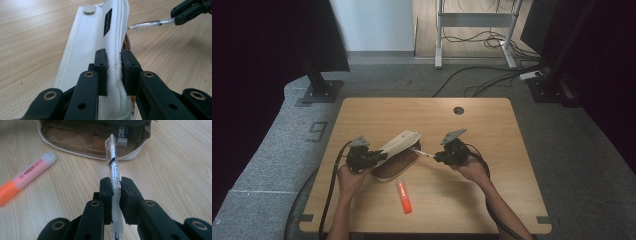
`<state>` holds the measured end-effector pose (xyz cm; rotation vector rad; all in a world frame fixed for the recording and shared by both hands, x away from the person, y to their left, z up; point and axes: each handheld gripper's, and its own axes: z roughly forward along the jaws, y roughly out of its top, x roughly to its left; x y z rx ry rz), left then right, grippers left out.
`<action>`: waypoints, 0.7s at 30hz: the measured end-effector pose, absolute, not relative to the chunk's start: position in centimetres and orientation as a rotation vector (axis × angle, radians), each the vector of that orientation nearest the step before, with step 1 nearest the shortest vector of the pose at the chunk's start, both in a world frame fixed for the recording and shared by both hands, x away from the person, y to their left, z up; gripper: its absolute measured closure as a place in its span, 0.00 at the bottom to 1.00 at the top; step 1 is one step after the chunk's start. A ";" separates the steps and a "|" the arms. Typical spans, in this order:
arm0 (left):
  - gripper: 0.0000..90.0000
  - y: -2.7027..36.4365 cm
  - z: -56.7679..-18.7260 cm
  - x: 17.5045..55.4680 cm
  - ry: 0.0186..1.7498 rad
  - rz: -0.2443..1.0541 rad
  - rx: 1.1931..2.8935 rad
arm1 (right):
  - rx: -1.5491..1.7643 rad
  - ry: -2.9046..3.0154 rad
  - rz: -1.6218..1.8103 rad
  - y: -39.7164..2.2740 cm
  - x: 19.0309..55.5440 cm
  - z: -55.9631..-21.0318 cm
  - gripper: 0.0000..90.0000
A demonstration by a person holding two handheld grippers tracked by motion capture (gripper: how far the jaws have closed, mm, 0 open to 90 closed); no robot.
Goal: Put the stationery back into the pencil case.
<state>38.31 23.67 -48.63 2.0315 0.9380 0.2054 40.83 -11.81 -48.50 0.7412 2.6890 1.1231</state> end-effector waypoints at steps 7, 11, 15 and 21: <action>0.86 23.7 -48.6 38.3 0.938 0.202 2.030 | 0.724 2.698 1.127 -10.5 41.3 -48.9 0.87; 0.86 23.7 -48.6 38.3 0.938 0.201 2.030 | 0.717 2.705 1.123 -9.7 41.5 -49.1 0.87; 0.86 23.7 -48.6 38.3 0.937 0.202 2.030 | 0.711 2.710 1.116 -9.1 41.7 -49.3 0.87; 0.86 23.7 -48.6 38.3 0.937 0.199 2.030 | 0.687 2.711 1.114 -8.0 42.0 -49.6 0.87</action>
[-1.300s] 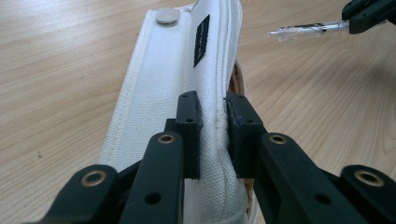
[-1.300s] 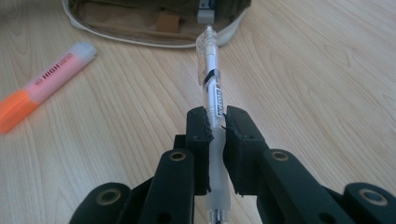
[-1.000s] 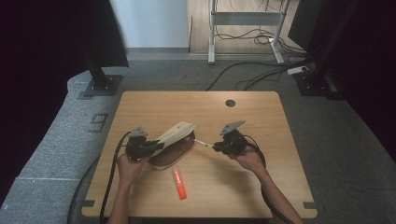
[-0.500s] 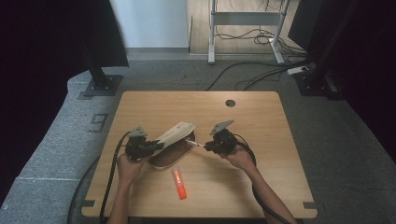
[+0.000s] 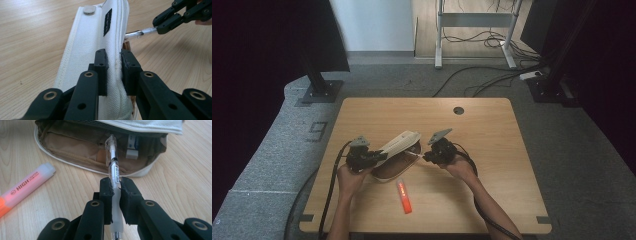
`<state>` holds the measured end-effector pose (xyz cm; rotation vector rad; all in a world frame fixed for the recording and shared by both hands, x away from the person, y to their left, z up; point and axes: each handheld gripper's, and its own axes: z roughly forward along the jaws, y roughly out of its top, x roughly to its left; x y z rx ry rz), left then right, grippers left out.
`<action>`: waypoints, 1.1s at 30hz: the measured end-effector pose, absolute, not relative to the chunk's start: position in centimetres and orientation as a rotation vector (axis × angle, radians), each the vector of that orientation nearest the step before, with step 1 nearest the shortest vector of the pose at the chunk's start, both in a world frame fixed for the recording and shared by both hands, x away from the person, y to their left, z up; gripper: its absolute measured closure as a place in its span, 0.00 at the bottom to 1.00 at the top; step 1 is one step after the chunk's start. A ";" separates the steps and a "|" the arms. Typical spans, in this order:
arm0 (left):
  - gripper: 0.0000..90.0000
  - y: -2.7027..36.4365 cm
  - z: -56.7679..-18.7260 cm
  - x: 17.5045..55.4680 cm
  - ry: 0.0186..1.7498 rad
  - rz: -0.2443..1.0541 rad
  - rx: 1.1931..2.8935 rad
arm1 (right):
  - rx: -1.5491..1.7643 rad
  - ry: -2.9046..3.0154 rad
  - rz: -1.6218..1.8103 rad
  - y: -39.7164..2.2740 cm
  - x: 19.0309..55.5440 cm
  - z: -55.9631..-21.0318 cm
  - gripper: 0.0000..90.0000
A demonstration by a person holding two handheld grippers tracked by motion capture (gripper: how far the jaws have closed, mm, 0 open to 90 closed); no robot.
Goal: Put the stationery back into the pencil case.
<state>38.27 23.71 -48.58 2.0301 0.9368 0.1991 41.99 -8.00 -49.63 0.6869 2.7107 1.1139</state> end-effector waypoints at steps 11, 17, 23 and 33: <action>0.86 23.7 -48.6 38.3 0.936 0.195 2.030 | 0.631 2.722 1.102 -5.6 42.4 -50.0 0.87; 0.86 23.8 -48.6 38.3 0.935 0.194 2.030 | 0.597 2.728 1.091 -4.2 42.5 -50.2 0.87; 0.86 23.8 -48.6 38.3 0.935 0.192 2.031 | 0.564 2.734 1.078 -2.8 42.6 -50.5 0.87; 0.86 23.8 -48.6 38.3 0.935 0.188 2.031 | 0.531 2.743 1.077 -1.1 42.8 -51.0 0.87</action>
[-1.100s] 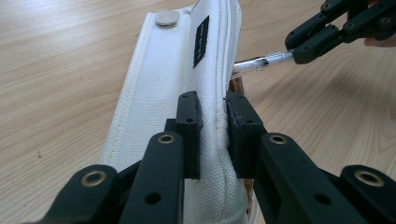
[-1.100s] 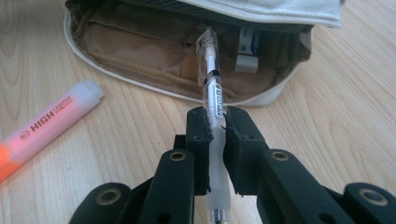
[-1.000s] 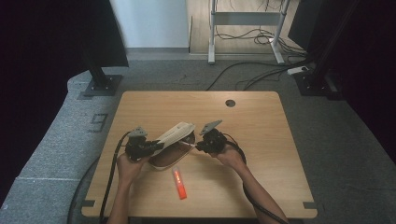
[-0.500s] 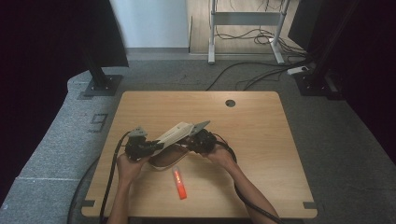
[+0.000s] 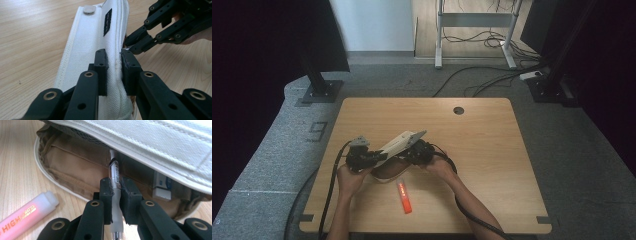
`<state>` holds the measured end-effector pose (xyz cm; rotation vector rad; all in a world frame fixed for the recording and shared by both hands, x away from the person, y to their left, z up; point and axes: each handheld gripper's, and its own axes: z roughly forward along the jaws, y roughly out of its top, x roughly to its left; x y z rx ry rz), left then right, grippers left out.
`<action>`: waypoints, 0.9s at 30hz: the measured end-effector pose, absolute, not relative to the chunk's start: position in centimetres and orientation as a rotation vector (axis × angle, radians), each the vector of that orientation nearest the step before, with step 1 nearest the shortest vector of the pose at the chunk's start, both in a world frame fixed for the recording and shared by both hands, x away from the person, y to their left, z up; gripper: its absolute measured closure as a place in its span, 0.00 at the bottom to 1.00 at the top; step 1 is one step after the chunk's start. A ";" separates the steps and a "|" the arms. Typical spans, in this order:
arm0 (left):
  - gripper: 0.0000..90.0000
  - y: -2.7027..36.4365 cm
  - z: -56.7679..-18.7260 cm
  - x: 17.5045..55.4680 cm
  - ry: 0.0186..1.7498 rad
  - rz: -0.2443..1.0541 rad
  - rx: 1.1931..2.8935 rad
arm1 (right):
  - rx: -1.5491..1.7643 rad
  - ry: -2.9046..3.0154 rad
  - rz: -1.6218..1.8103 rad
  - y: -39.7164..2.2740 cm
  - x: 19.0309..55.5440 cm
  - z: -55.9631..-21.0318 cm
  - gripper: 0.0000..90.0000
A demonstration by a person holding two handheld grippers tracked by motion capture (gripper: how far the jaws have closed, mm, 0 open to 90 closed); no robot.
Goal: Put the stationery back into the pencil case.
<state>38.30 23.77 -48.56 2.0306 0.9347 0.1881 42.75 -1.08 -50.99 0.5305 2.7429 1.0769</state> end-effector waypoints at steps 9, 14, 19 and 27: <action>0.86 23.8 -48.6 38.3 0.936 0.187 2.032 | 0.519 2.754 1.072 0.1 43.2 -51.5 0.87; 0.85 23.8 -48.6 38.3 0.936 0.187 2.032 | 0.523 2.763 1.039 0.4 43.5 -52.0 0.87; 0.85 23.8 -48.6 38.3 0.939 0.187 2.032 | 0.532 2.759 1.045 0.5 43.9 -52.2 0.85; 0.85 23.8 -48.6 38.4 0.939 0.183 2.033 | 0.540 2.749 1.031 0.4 43.7 -52.0 0.71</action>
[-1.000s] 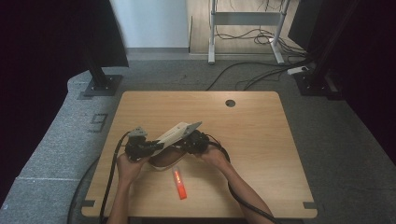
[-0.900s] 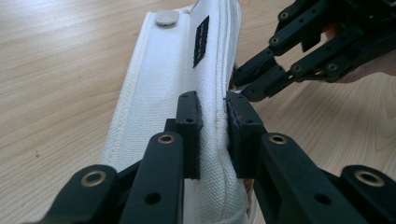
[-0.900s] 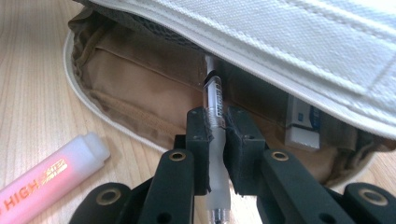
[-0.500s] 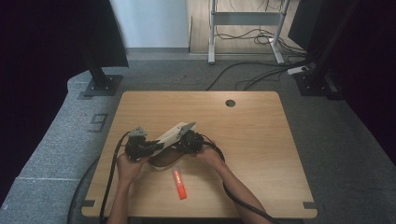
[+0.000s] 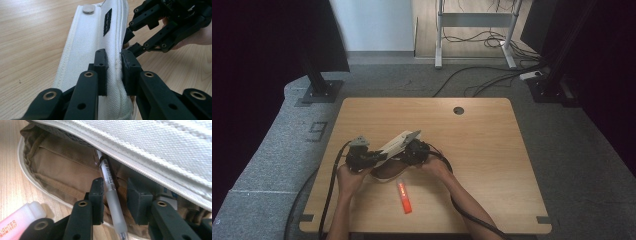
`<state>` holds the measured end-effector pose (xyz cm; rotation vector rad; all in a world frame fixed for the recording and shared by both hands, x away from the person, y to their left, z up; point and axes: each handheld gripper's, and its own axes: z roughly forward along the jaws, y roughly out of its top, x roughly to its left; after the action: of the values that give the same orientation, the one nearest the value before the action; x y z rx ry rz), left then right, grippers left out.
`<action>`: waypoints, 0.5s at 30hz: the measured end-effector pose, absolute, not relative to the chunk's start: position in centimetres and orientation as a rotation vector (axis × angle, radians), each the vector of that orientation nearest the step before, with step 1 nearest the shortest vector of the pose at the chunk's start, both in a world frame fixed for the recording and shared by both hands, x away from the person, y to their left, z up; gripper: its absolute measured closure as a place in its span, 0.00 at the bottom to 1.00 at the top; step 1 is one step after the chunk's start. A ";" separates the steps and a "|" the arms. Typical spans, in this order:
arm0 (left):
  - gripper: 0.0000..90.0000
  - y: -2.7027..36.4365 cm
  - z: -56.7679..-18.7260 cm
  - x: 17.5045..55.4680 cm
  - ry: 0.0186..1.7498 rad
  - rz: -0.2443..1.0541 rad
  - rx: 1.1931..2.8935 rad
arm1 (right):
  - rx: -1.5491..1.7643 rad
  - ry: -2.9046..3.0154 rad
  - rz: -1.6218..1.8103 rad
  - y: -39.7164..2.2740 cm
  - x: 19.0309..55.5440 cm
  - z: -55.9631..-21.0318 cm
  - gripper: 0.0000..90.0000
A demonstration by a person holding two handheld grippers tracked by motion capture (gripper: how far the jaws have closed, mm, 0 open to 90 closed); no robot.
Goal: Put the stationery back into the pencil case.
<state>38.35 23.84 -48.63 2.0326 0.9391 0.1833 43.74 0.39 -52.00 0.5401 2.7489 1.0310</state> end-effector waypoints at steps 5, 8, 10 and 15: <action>0.85 23.8 -48.6 38.4 0.938 0.182 2.033 | 0.559 2.740 1.022 -0.4 43.6 -51.8 0.67; 0.85 23.9 -48.6 38.4 0.937 0.180 2.033 | 0.587 2.738 1.029 -1.2 43.6 -51.8 0.67; 0.85 23.9 -48.7 38.4 0.937 0.178 2.034 | 0.603 2.738 1.040 -1.8 43.6 -51.7 0.67; 0.85 23.8 -48.7 38.4 0.936 0.179 2.035 | 0.652 2.741 1.050 -3.2 43.2 -51.8 0.68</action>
<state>38.38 23.83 -48.67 2.0353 0.9365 0.1789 43.24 -3.22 -51.85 0.6521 2.7414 1.0503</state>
